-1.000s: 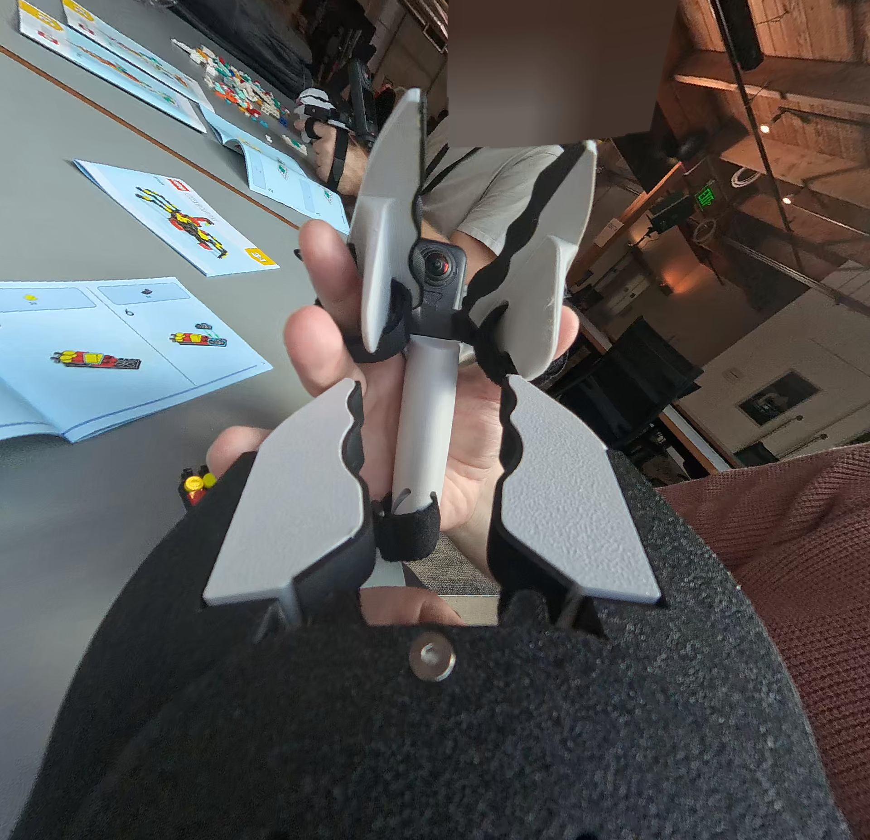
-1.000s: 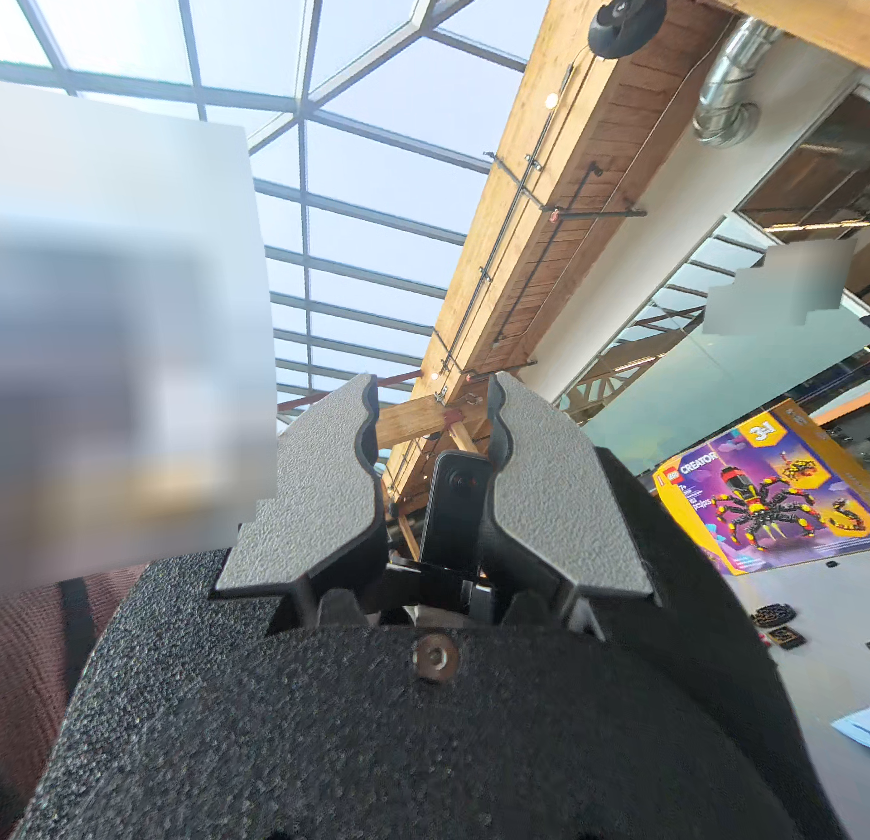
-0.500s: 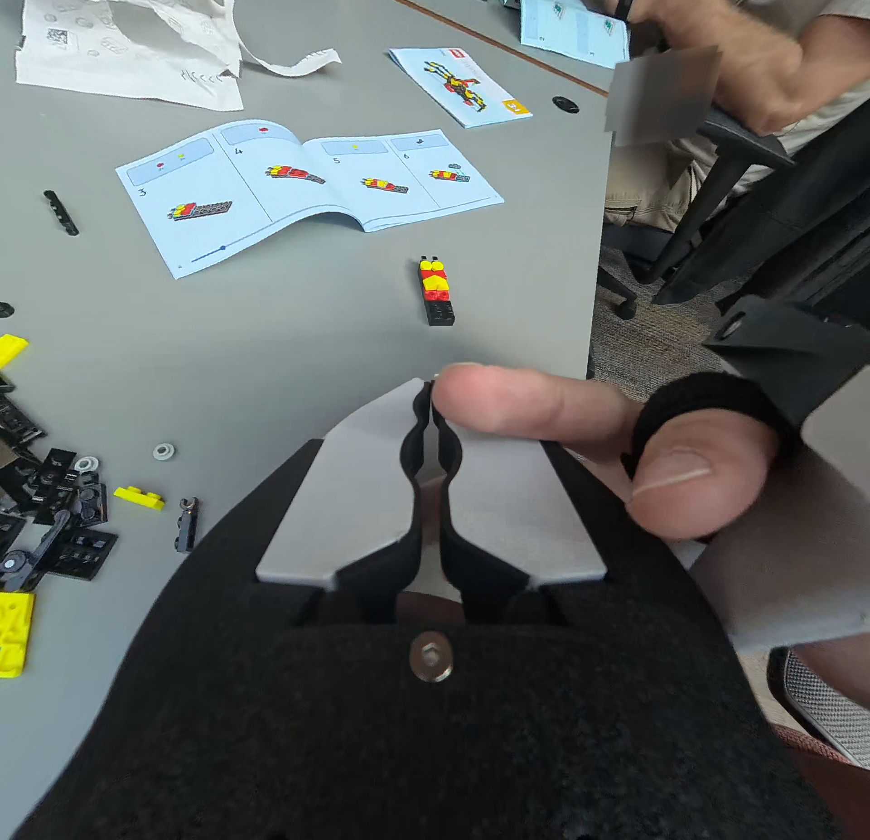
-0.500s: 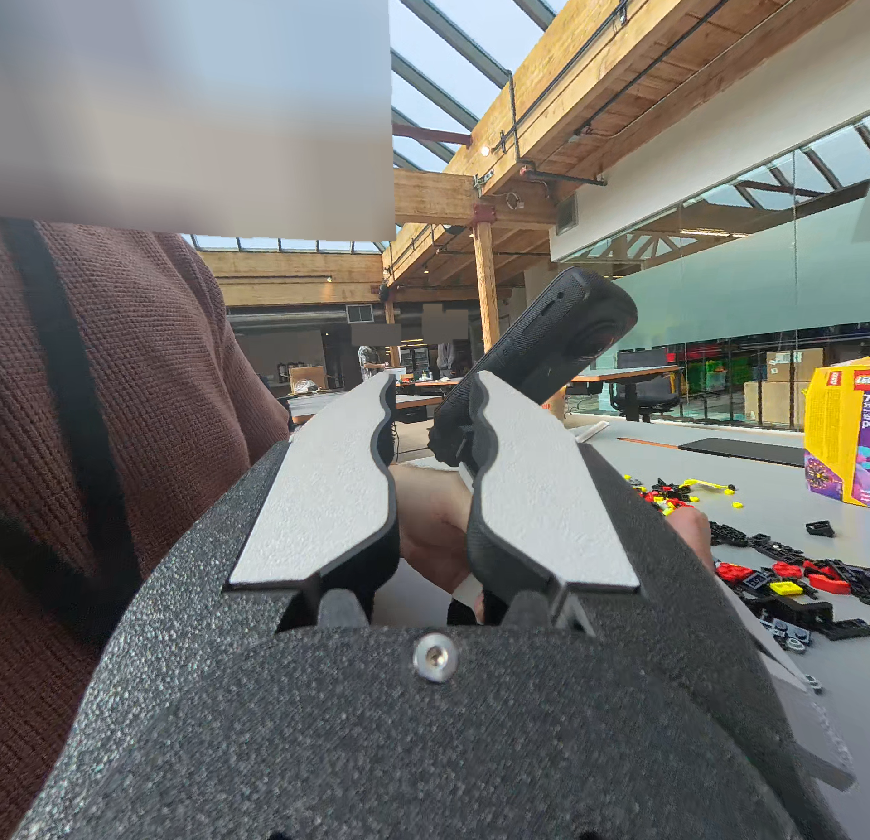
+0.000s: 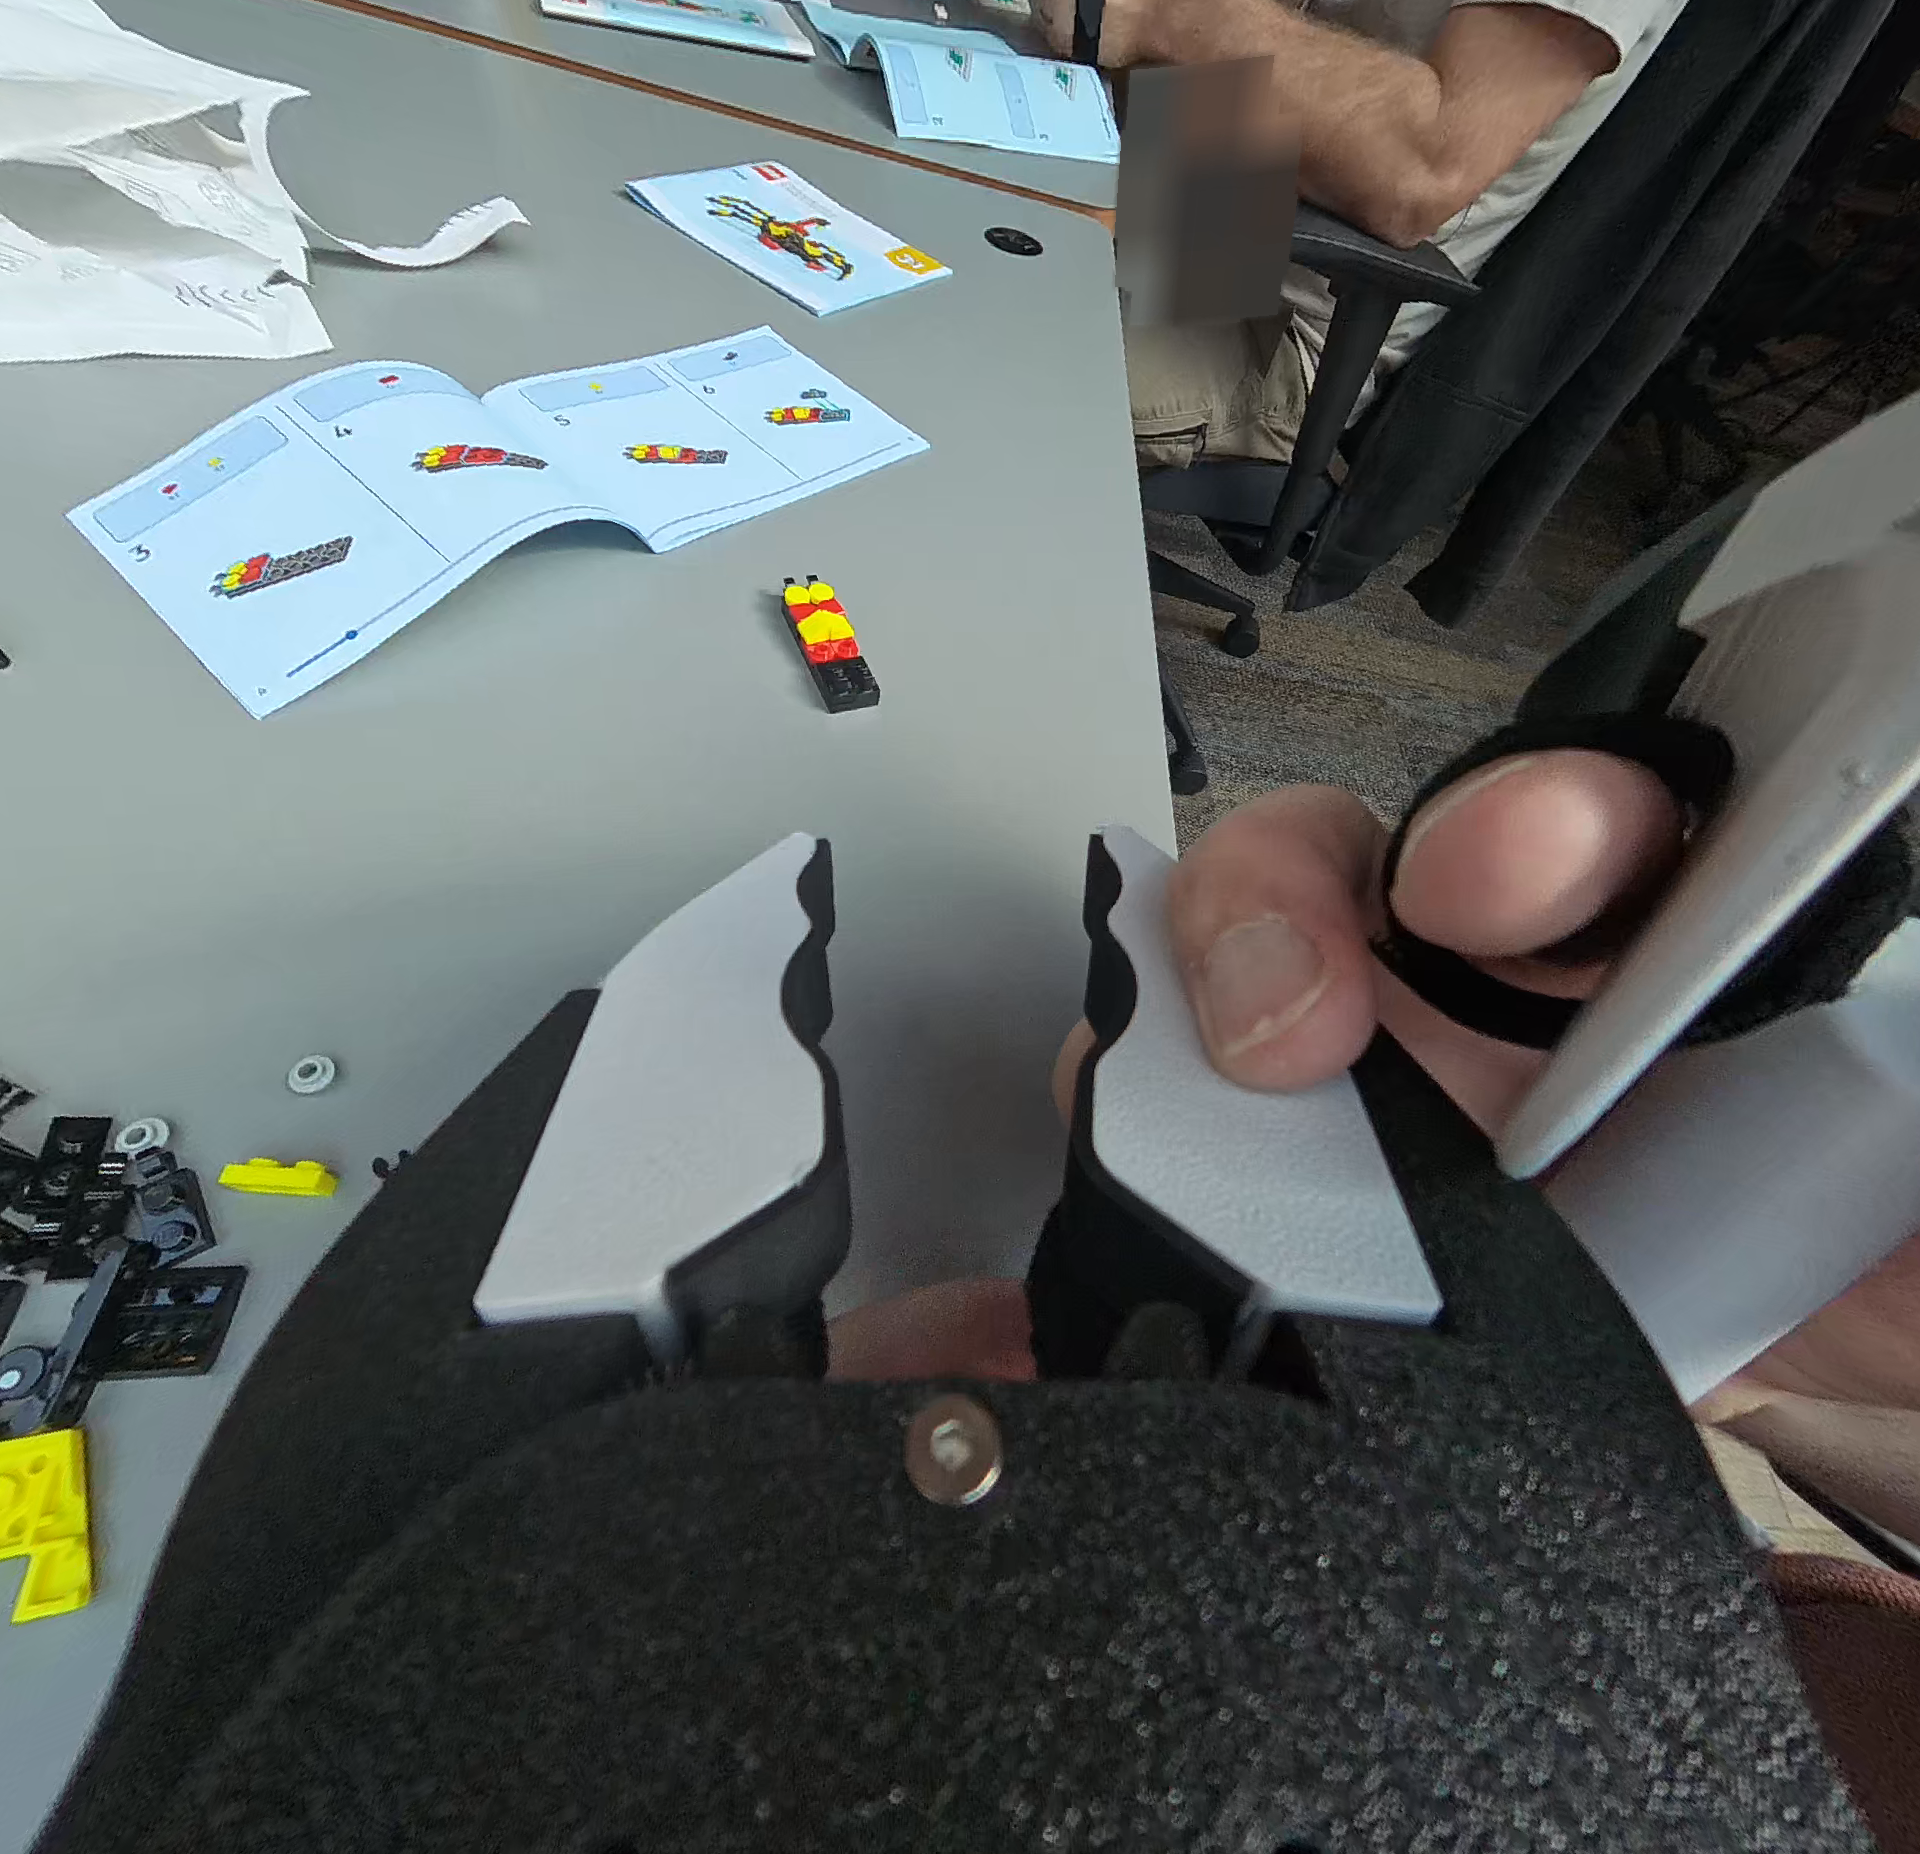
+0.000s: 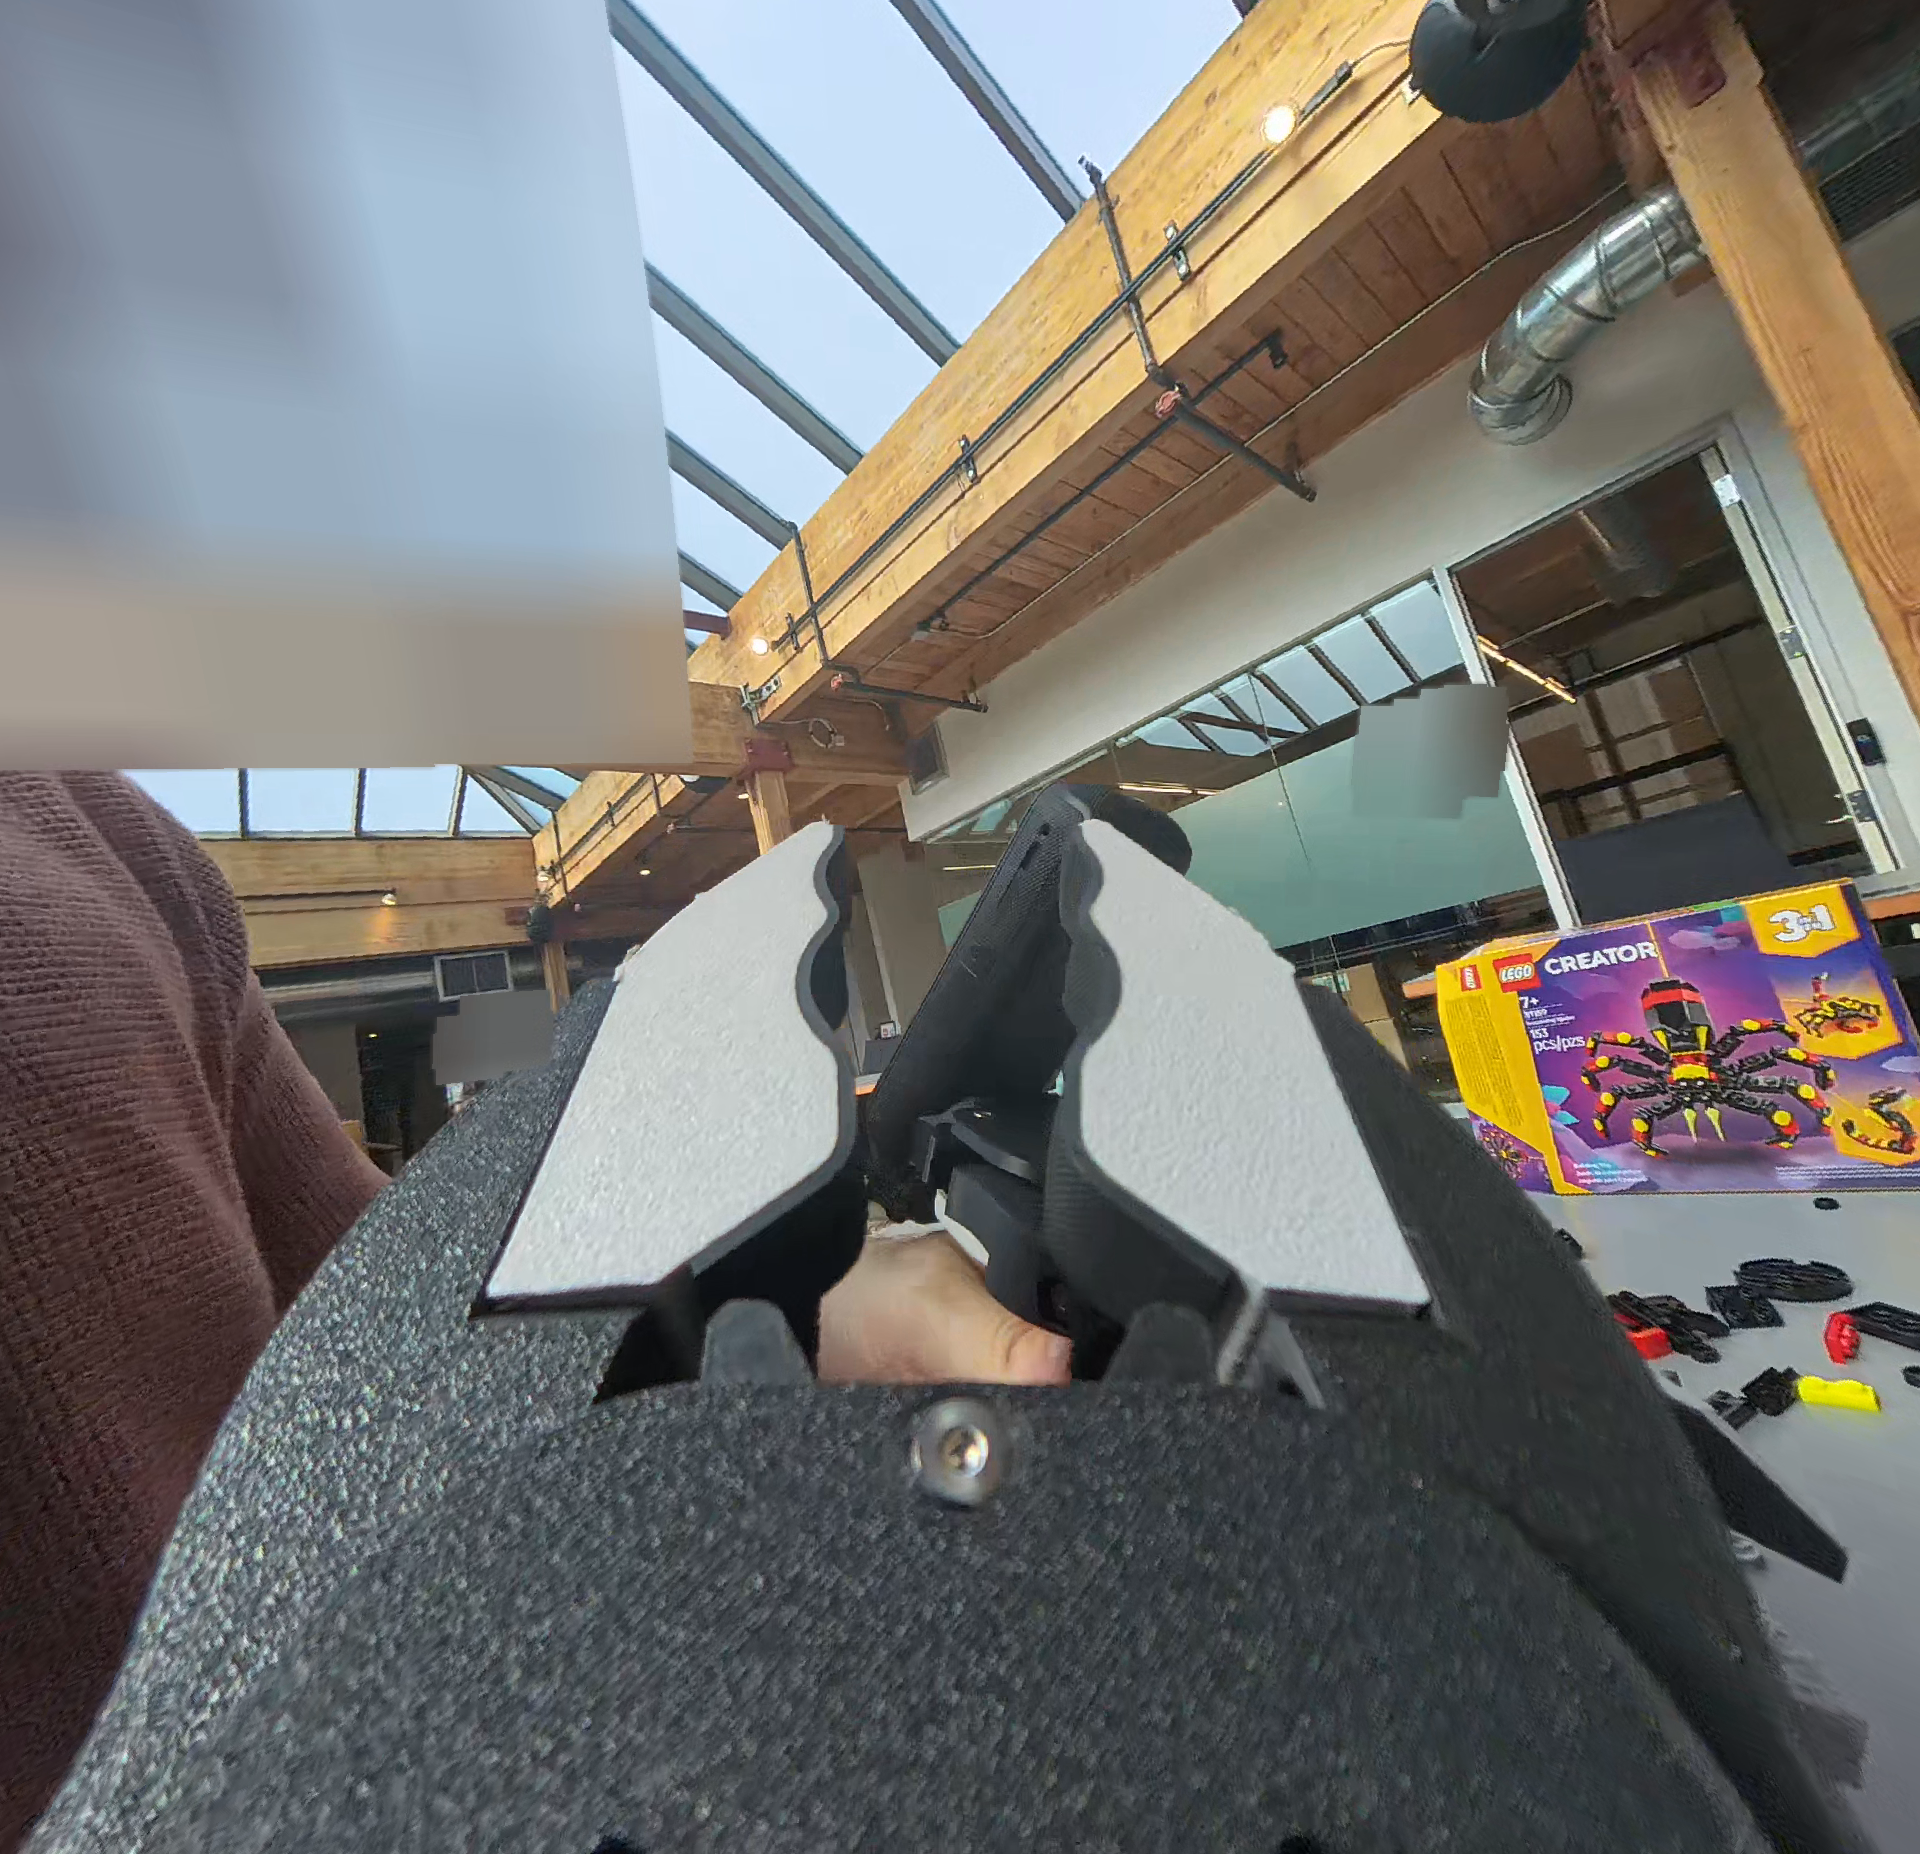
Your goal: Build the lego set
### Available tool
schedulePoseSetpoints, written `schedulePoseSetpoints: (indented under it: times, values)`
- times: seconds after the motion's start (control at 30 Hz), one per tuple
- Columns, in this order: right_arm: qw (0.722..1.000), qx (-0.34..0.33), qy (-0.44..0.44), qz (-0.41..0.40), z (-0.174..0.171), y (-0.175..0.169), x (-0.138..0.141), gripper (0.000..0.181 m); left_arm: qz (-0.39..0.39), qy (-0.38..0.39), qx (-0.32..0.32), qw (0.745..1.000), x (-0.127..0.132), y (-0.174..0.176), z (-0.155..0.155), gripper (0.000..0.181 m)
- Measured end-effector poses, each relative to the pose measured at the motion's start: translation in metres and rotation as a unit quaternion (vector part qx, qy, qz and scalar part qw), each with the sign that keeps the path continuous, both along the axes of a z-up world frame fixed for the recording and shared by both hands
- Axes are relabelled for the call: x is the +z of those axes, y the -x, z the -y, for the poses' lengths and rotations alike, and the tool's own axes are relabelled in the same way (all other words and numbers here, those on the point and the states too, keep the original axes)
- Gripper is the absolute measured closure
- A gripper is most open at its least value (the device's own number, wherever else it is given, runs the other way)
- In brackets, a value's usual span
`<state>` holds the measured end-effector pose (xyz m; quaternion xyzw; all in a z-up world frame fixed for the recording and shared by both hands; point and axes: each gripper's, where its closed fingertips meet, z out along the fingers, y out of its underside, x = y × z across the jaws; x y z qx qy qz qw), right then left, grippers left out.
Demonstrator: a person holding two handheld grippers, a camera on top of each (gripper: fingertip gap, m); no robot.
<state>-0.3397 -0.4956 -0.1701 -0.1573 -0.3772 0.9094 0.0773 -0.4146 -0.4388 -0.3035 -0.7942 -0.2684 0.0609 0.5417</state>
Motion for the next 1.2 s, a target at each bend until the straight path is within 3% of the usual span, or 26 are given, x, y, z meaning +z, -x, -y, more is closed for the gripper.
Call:
schedulePoseSetpoints:
  times: [0.07, 0.2, 0.37, 0.57, 0.73, 0.9, 0.97, 1.0, 1.07, 1.2]
  values:
    - [1.000, -0.012, 0.009, 0.003, 0.003, 0.001, -0.001, 0.143, 0.024, 0.012, -0.010, 1.000, -0.005, -0.004, 0.003, 0.139]
    - [0.999, -0.024, 0.040, 0.011, 0.005, 0.001, 0.002, 0.144, 0.026, 0.044, 0.012, 0.999, -0.008, -0.001, 0.016, 0.128]
    - [0.999, -0.038, 0.025, -0.012, 0.020, -0.007, 0.006, 0.144, -0.054, 0.016, -0.006, 0.998, 0.008, 0.000, 0.024, 0.117]
    - [0.999, -0.027, 0.019, 0.012, 0.043, -0.012, -0.014, 0.144, -0.059, 0.011, 0.017, 0.998, -0.011, -0.011, 0.048, 0.118]
    - [0.999, -0.003, 0.033, 0.036, 0.051, -0.006, -0.021, 0.144, -0.022, 0.043, 0.044, 0.998, -0.027, -0.005, 0.066, 0.108]
    - [0.997, 0.021, 0.035, 0.072, 0.052, 0.006, -0.028, 0.144, 0.090, 0.062, -0.001, 0.994, -0.049, -0.009, 0.065, 0.106]
    - [0.993, 0.047, 0.047, 0.098, 0.049, 0.013, -0.033, 0.144, 0.076, 0.104, -0.027, 0.991, -0.056, -0.009, 0.067, 0.105]
    - [0.991, 0.053, 0.044, 0.110, 0.049, 0.018, -0.037, 0.144, 0.058, 0.134, -0.003, 0.989, -0.061, -0.002, 0.072, 0.092]
    - [0.985, 0.074, 0.036, 0.149, 0.048, 0.028, -0.048, 0.144, 0.026, 0.182, 0.014, 0.983, -0.070, 0.005, 0.077, 0.089]
    - [0.971, 0.133, -0.034, 0.197, 0.053, 0.027, -0.060, 0.146, 0.015, 0.198, -0.003, 0.980, -0.073, 0.005, 0.078, 0.075]
